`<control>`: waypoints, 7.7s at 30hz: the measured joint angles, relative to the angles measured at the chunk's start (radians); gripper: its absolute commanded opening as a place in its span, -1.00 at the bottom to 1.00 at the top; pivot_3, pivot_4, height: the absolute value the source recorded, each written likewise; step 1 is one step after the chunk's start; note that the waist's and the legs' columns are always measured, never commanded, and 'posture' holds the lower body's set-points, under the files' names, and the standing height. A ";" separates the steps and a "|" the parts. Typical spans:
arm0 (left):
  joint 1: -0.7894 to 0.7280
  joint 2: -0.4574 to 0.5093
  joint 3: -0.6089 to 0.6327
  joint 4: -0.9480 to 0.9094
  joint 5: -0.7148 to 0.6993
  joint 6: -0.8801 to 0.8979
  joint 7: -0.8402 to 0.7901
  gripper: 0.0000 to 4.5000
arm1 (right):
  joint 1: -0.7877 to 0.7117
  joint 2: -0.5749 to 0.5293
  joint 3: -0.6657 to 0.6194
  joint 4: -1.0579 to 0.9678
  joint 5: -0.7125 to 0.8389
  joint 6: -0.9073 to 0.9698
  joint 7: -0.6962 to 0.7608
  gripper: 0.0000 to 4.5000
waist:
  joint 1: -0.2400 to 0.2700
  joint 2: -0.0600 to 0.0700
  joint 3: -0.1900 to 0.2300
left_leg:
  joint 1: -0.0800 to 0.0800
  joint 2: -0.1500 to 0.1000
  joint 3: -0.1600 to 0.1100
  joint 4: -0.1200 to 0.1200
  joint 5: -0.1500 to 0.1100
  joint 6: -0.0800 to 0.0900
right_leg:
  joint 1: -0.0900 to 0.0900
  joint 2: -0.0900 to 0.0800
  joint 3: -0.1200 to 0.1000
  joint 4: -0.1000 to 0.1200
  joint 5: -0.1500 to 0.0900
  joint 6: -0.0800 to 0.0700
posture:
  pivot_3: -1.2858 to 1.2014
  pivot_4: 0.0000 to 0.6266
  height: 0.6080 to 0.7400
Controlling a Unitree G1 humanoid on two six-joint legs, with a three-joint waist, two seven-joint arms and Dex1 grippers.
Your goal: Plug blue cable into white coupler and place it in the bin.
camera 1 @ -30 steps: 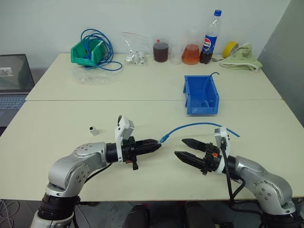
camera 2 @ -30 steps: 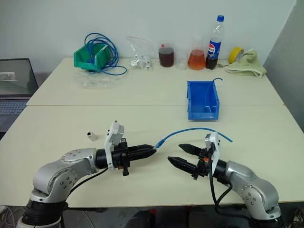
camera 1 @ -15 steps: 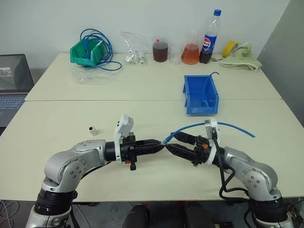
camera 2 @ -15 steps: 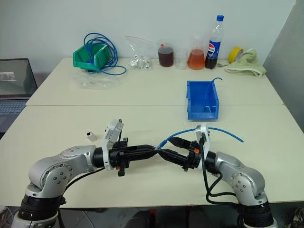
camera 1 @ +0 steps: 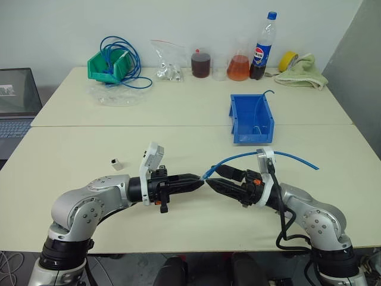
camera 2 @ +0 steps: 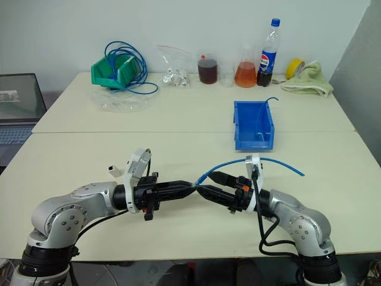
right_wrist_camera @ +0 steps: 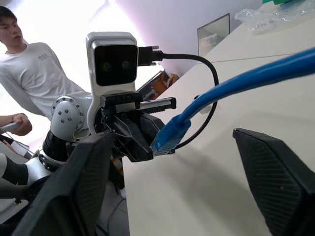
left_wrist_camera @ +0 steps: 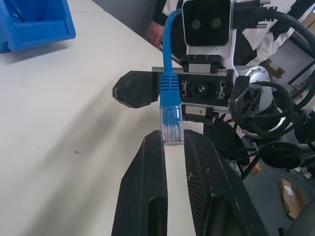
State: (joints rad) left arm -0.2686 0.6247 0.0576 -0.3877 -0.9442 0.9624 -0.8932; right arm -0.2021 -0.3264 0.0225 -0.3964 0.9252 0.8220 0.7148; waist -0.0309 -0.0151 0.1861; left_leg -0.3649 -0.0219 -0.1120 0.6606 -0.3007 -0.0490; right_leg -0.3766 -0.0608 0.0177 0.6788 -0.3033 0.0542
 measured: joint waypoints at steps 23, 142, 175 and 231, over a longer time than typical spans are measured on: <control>0.005 0.022 0.000 0.001 -0.056 0.033 -0.004 -0.90 | -0.020 0.012 0.010 0.000 0.042 0.025 -0.011 -0.94 | 0.000 0.000 0.000 | 0.000 0.000 0.000 0.000 0.000 0.000 | -0.001 0.000 0.000 0.000 0.000 0.000 | 0.03 -0.52 1.00; 0.455 -0.512 -0.014 -0.056 0.873 -0.517 0.852 -0.73 | -0.090 -0.224 0.000 0.051 -0.105 -0.058 0.144 -0.95 | 0.016 -0.001 0.000 | -0.002 -0.004 0.001 0.000 0.000 0.000 | 0.003 -0.008 -0.002 -0.004 0.001 0.003 | 0.03 -0.52 1.00; 0.374 -0.520 -0.179 0.031 0.926 -0.567 0.795 -0.73 | -0.026 -0.272 -0.037 0.008 -0.079 -0.032 0.149 -0.95 | 0.031 -0.001 0.000 | -0.002 -0.005 0.001 0.000 0.000 0.000 | 0.003 -0.007 -0.002 -0.006 0.001 0.003 | 0.03 -0.52 1.00; 0.350 -0.010 0.162 0.198 0.588 -0.575 0.217 1.00 | -0.086 -0.242 0.001 -0.025 -0.078 -0.030 0.157 -0.95 | 0.005 0.000 0.000 | -0.001 0.000 0.000 -0.001 0.000 0.000 | 0.002 0.000 -0.002 -0.005 0.001 0.002 | 0.03 -0.52 1.00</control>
State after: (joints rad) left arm 0.0816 0.6148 0.2195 -0.1899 -0.3559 0.3876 -0.6766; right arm -0.2884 -0.5681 0.0237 -0.4211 0.8468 0.7919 0.8716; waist -0.0261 -0.0148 0.1860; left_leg -0.3659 -0.0220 -0.1121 0.6594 -0.3011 -0.0488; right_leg -0.3750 -0.0613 0.0161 0.6737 -0.3024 0.0561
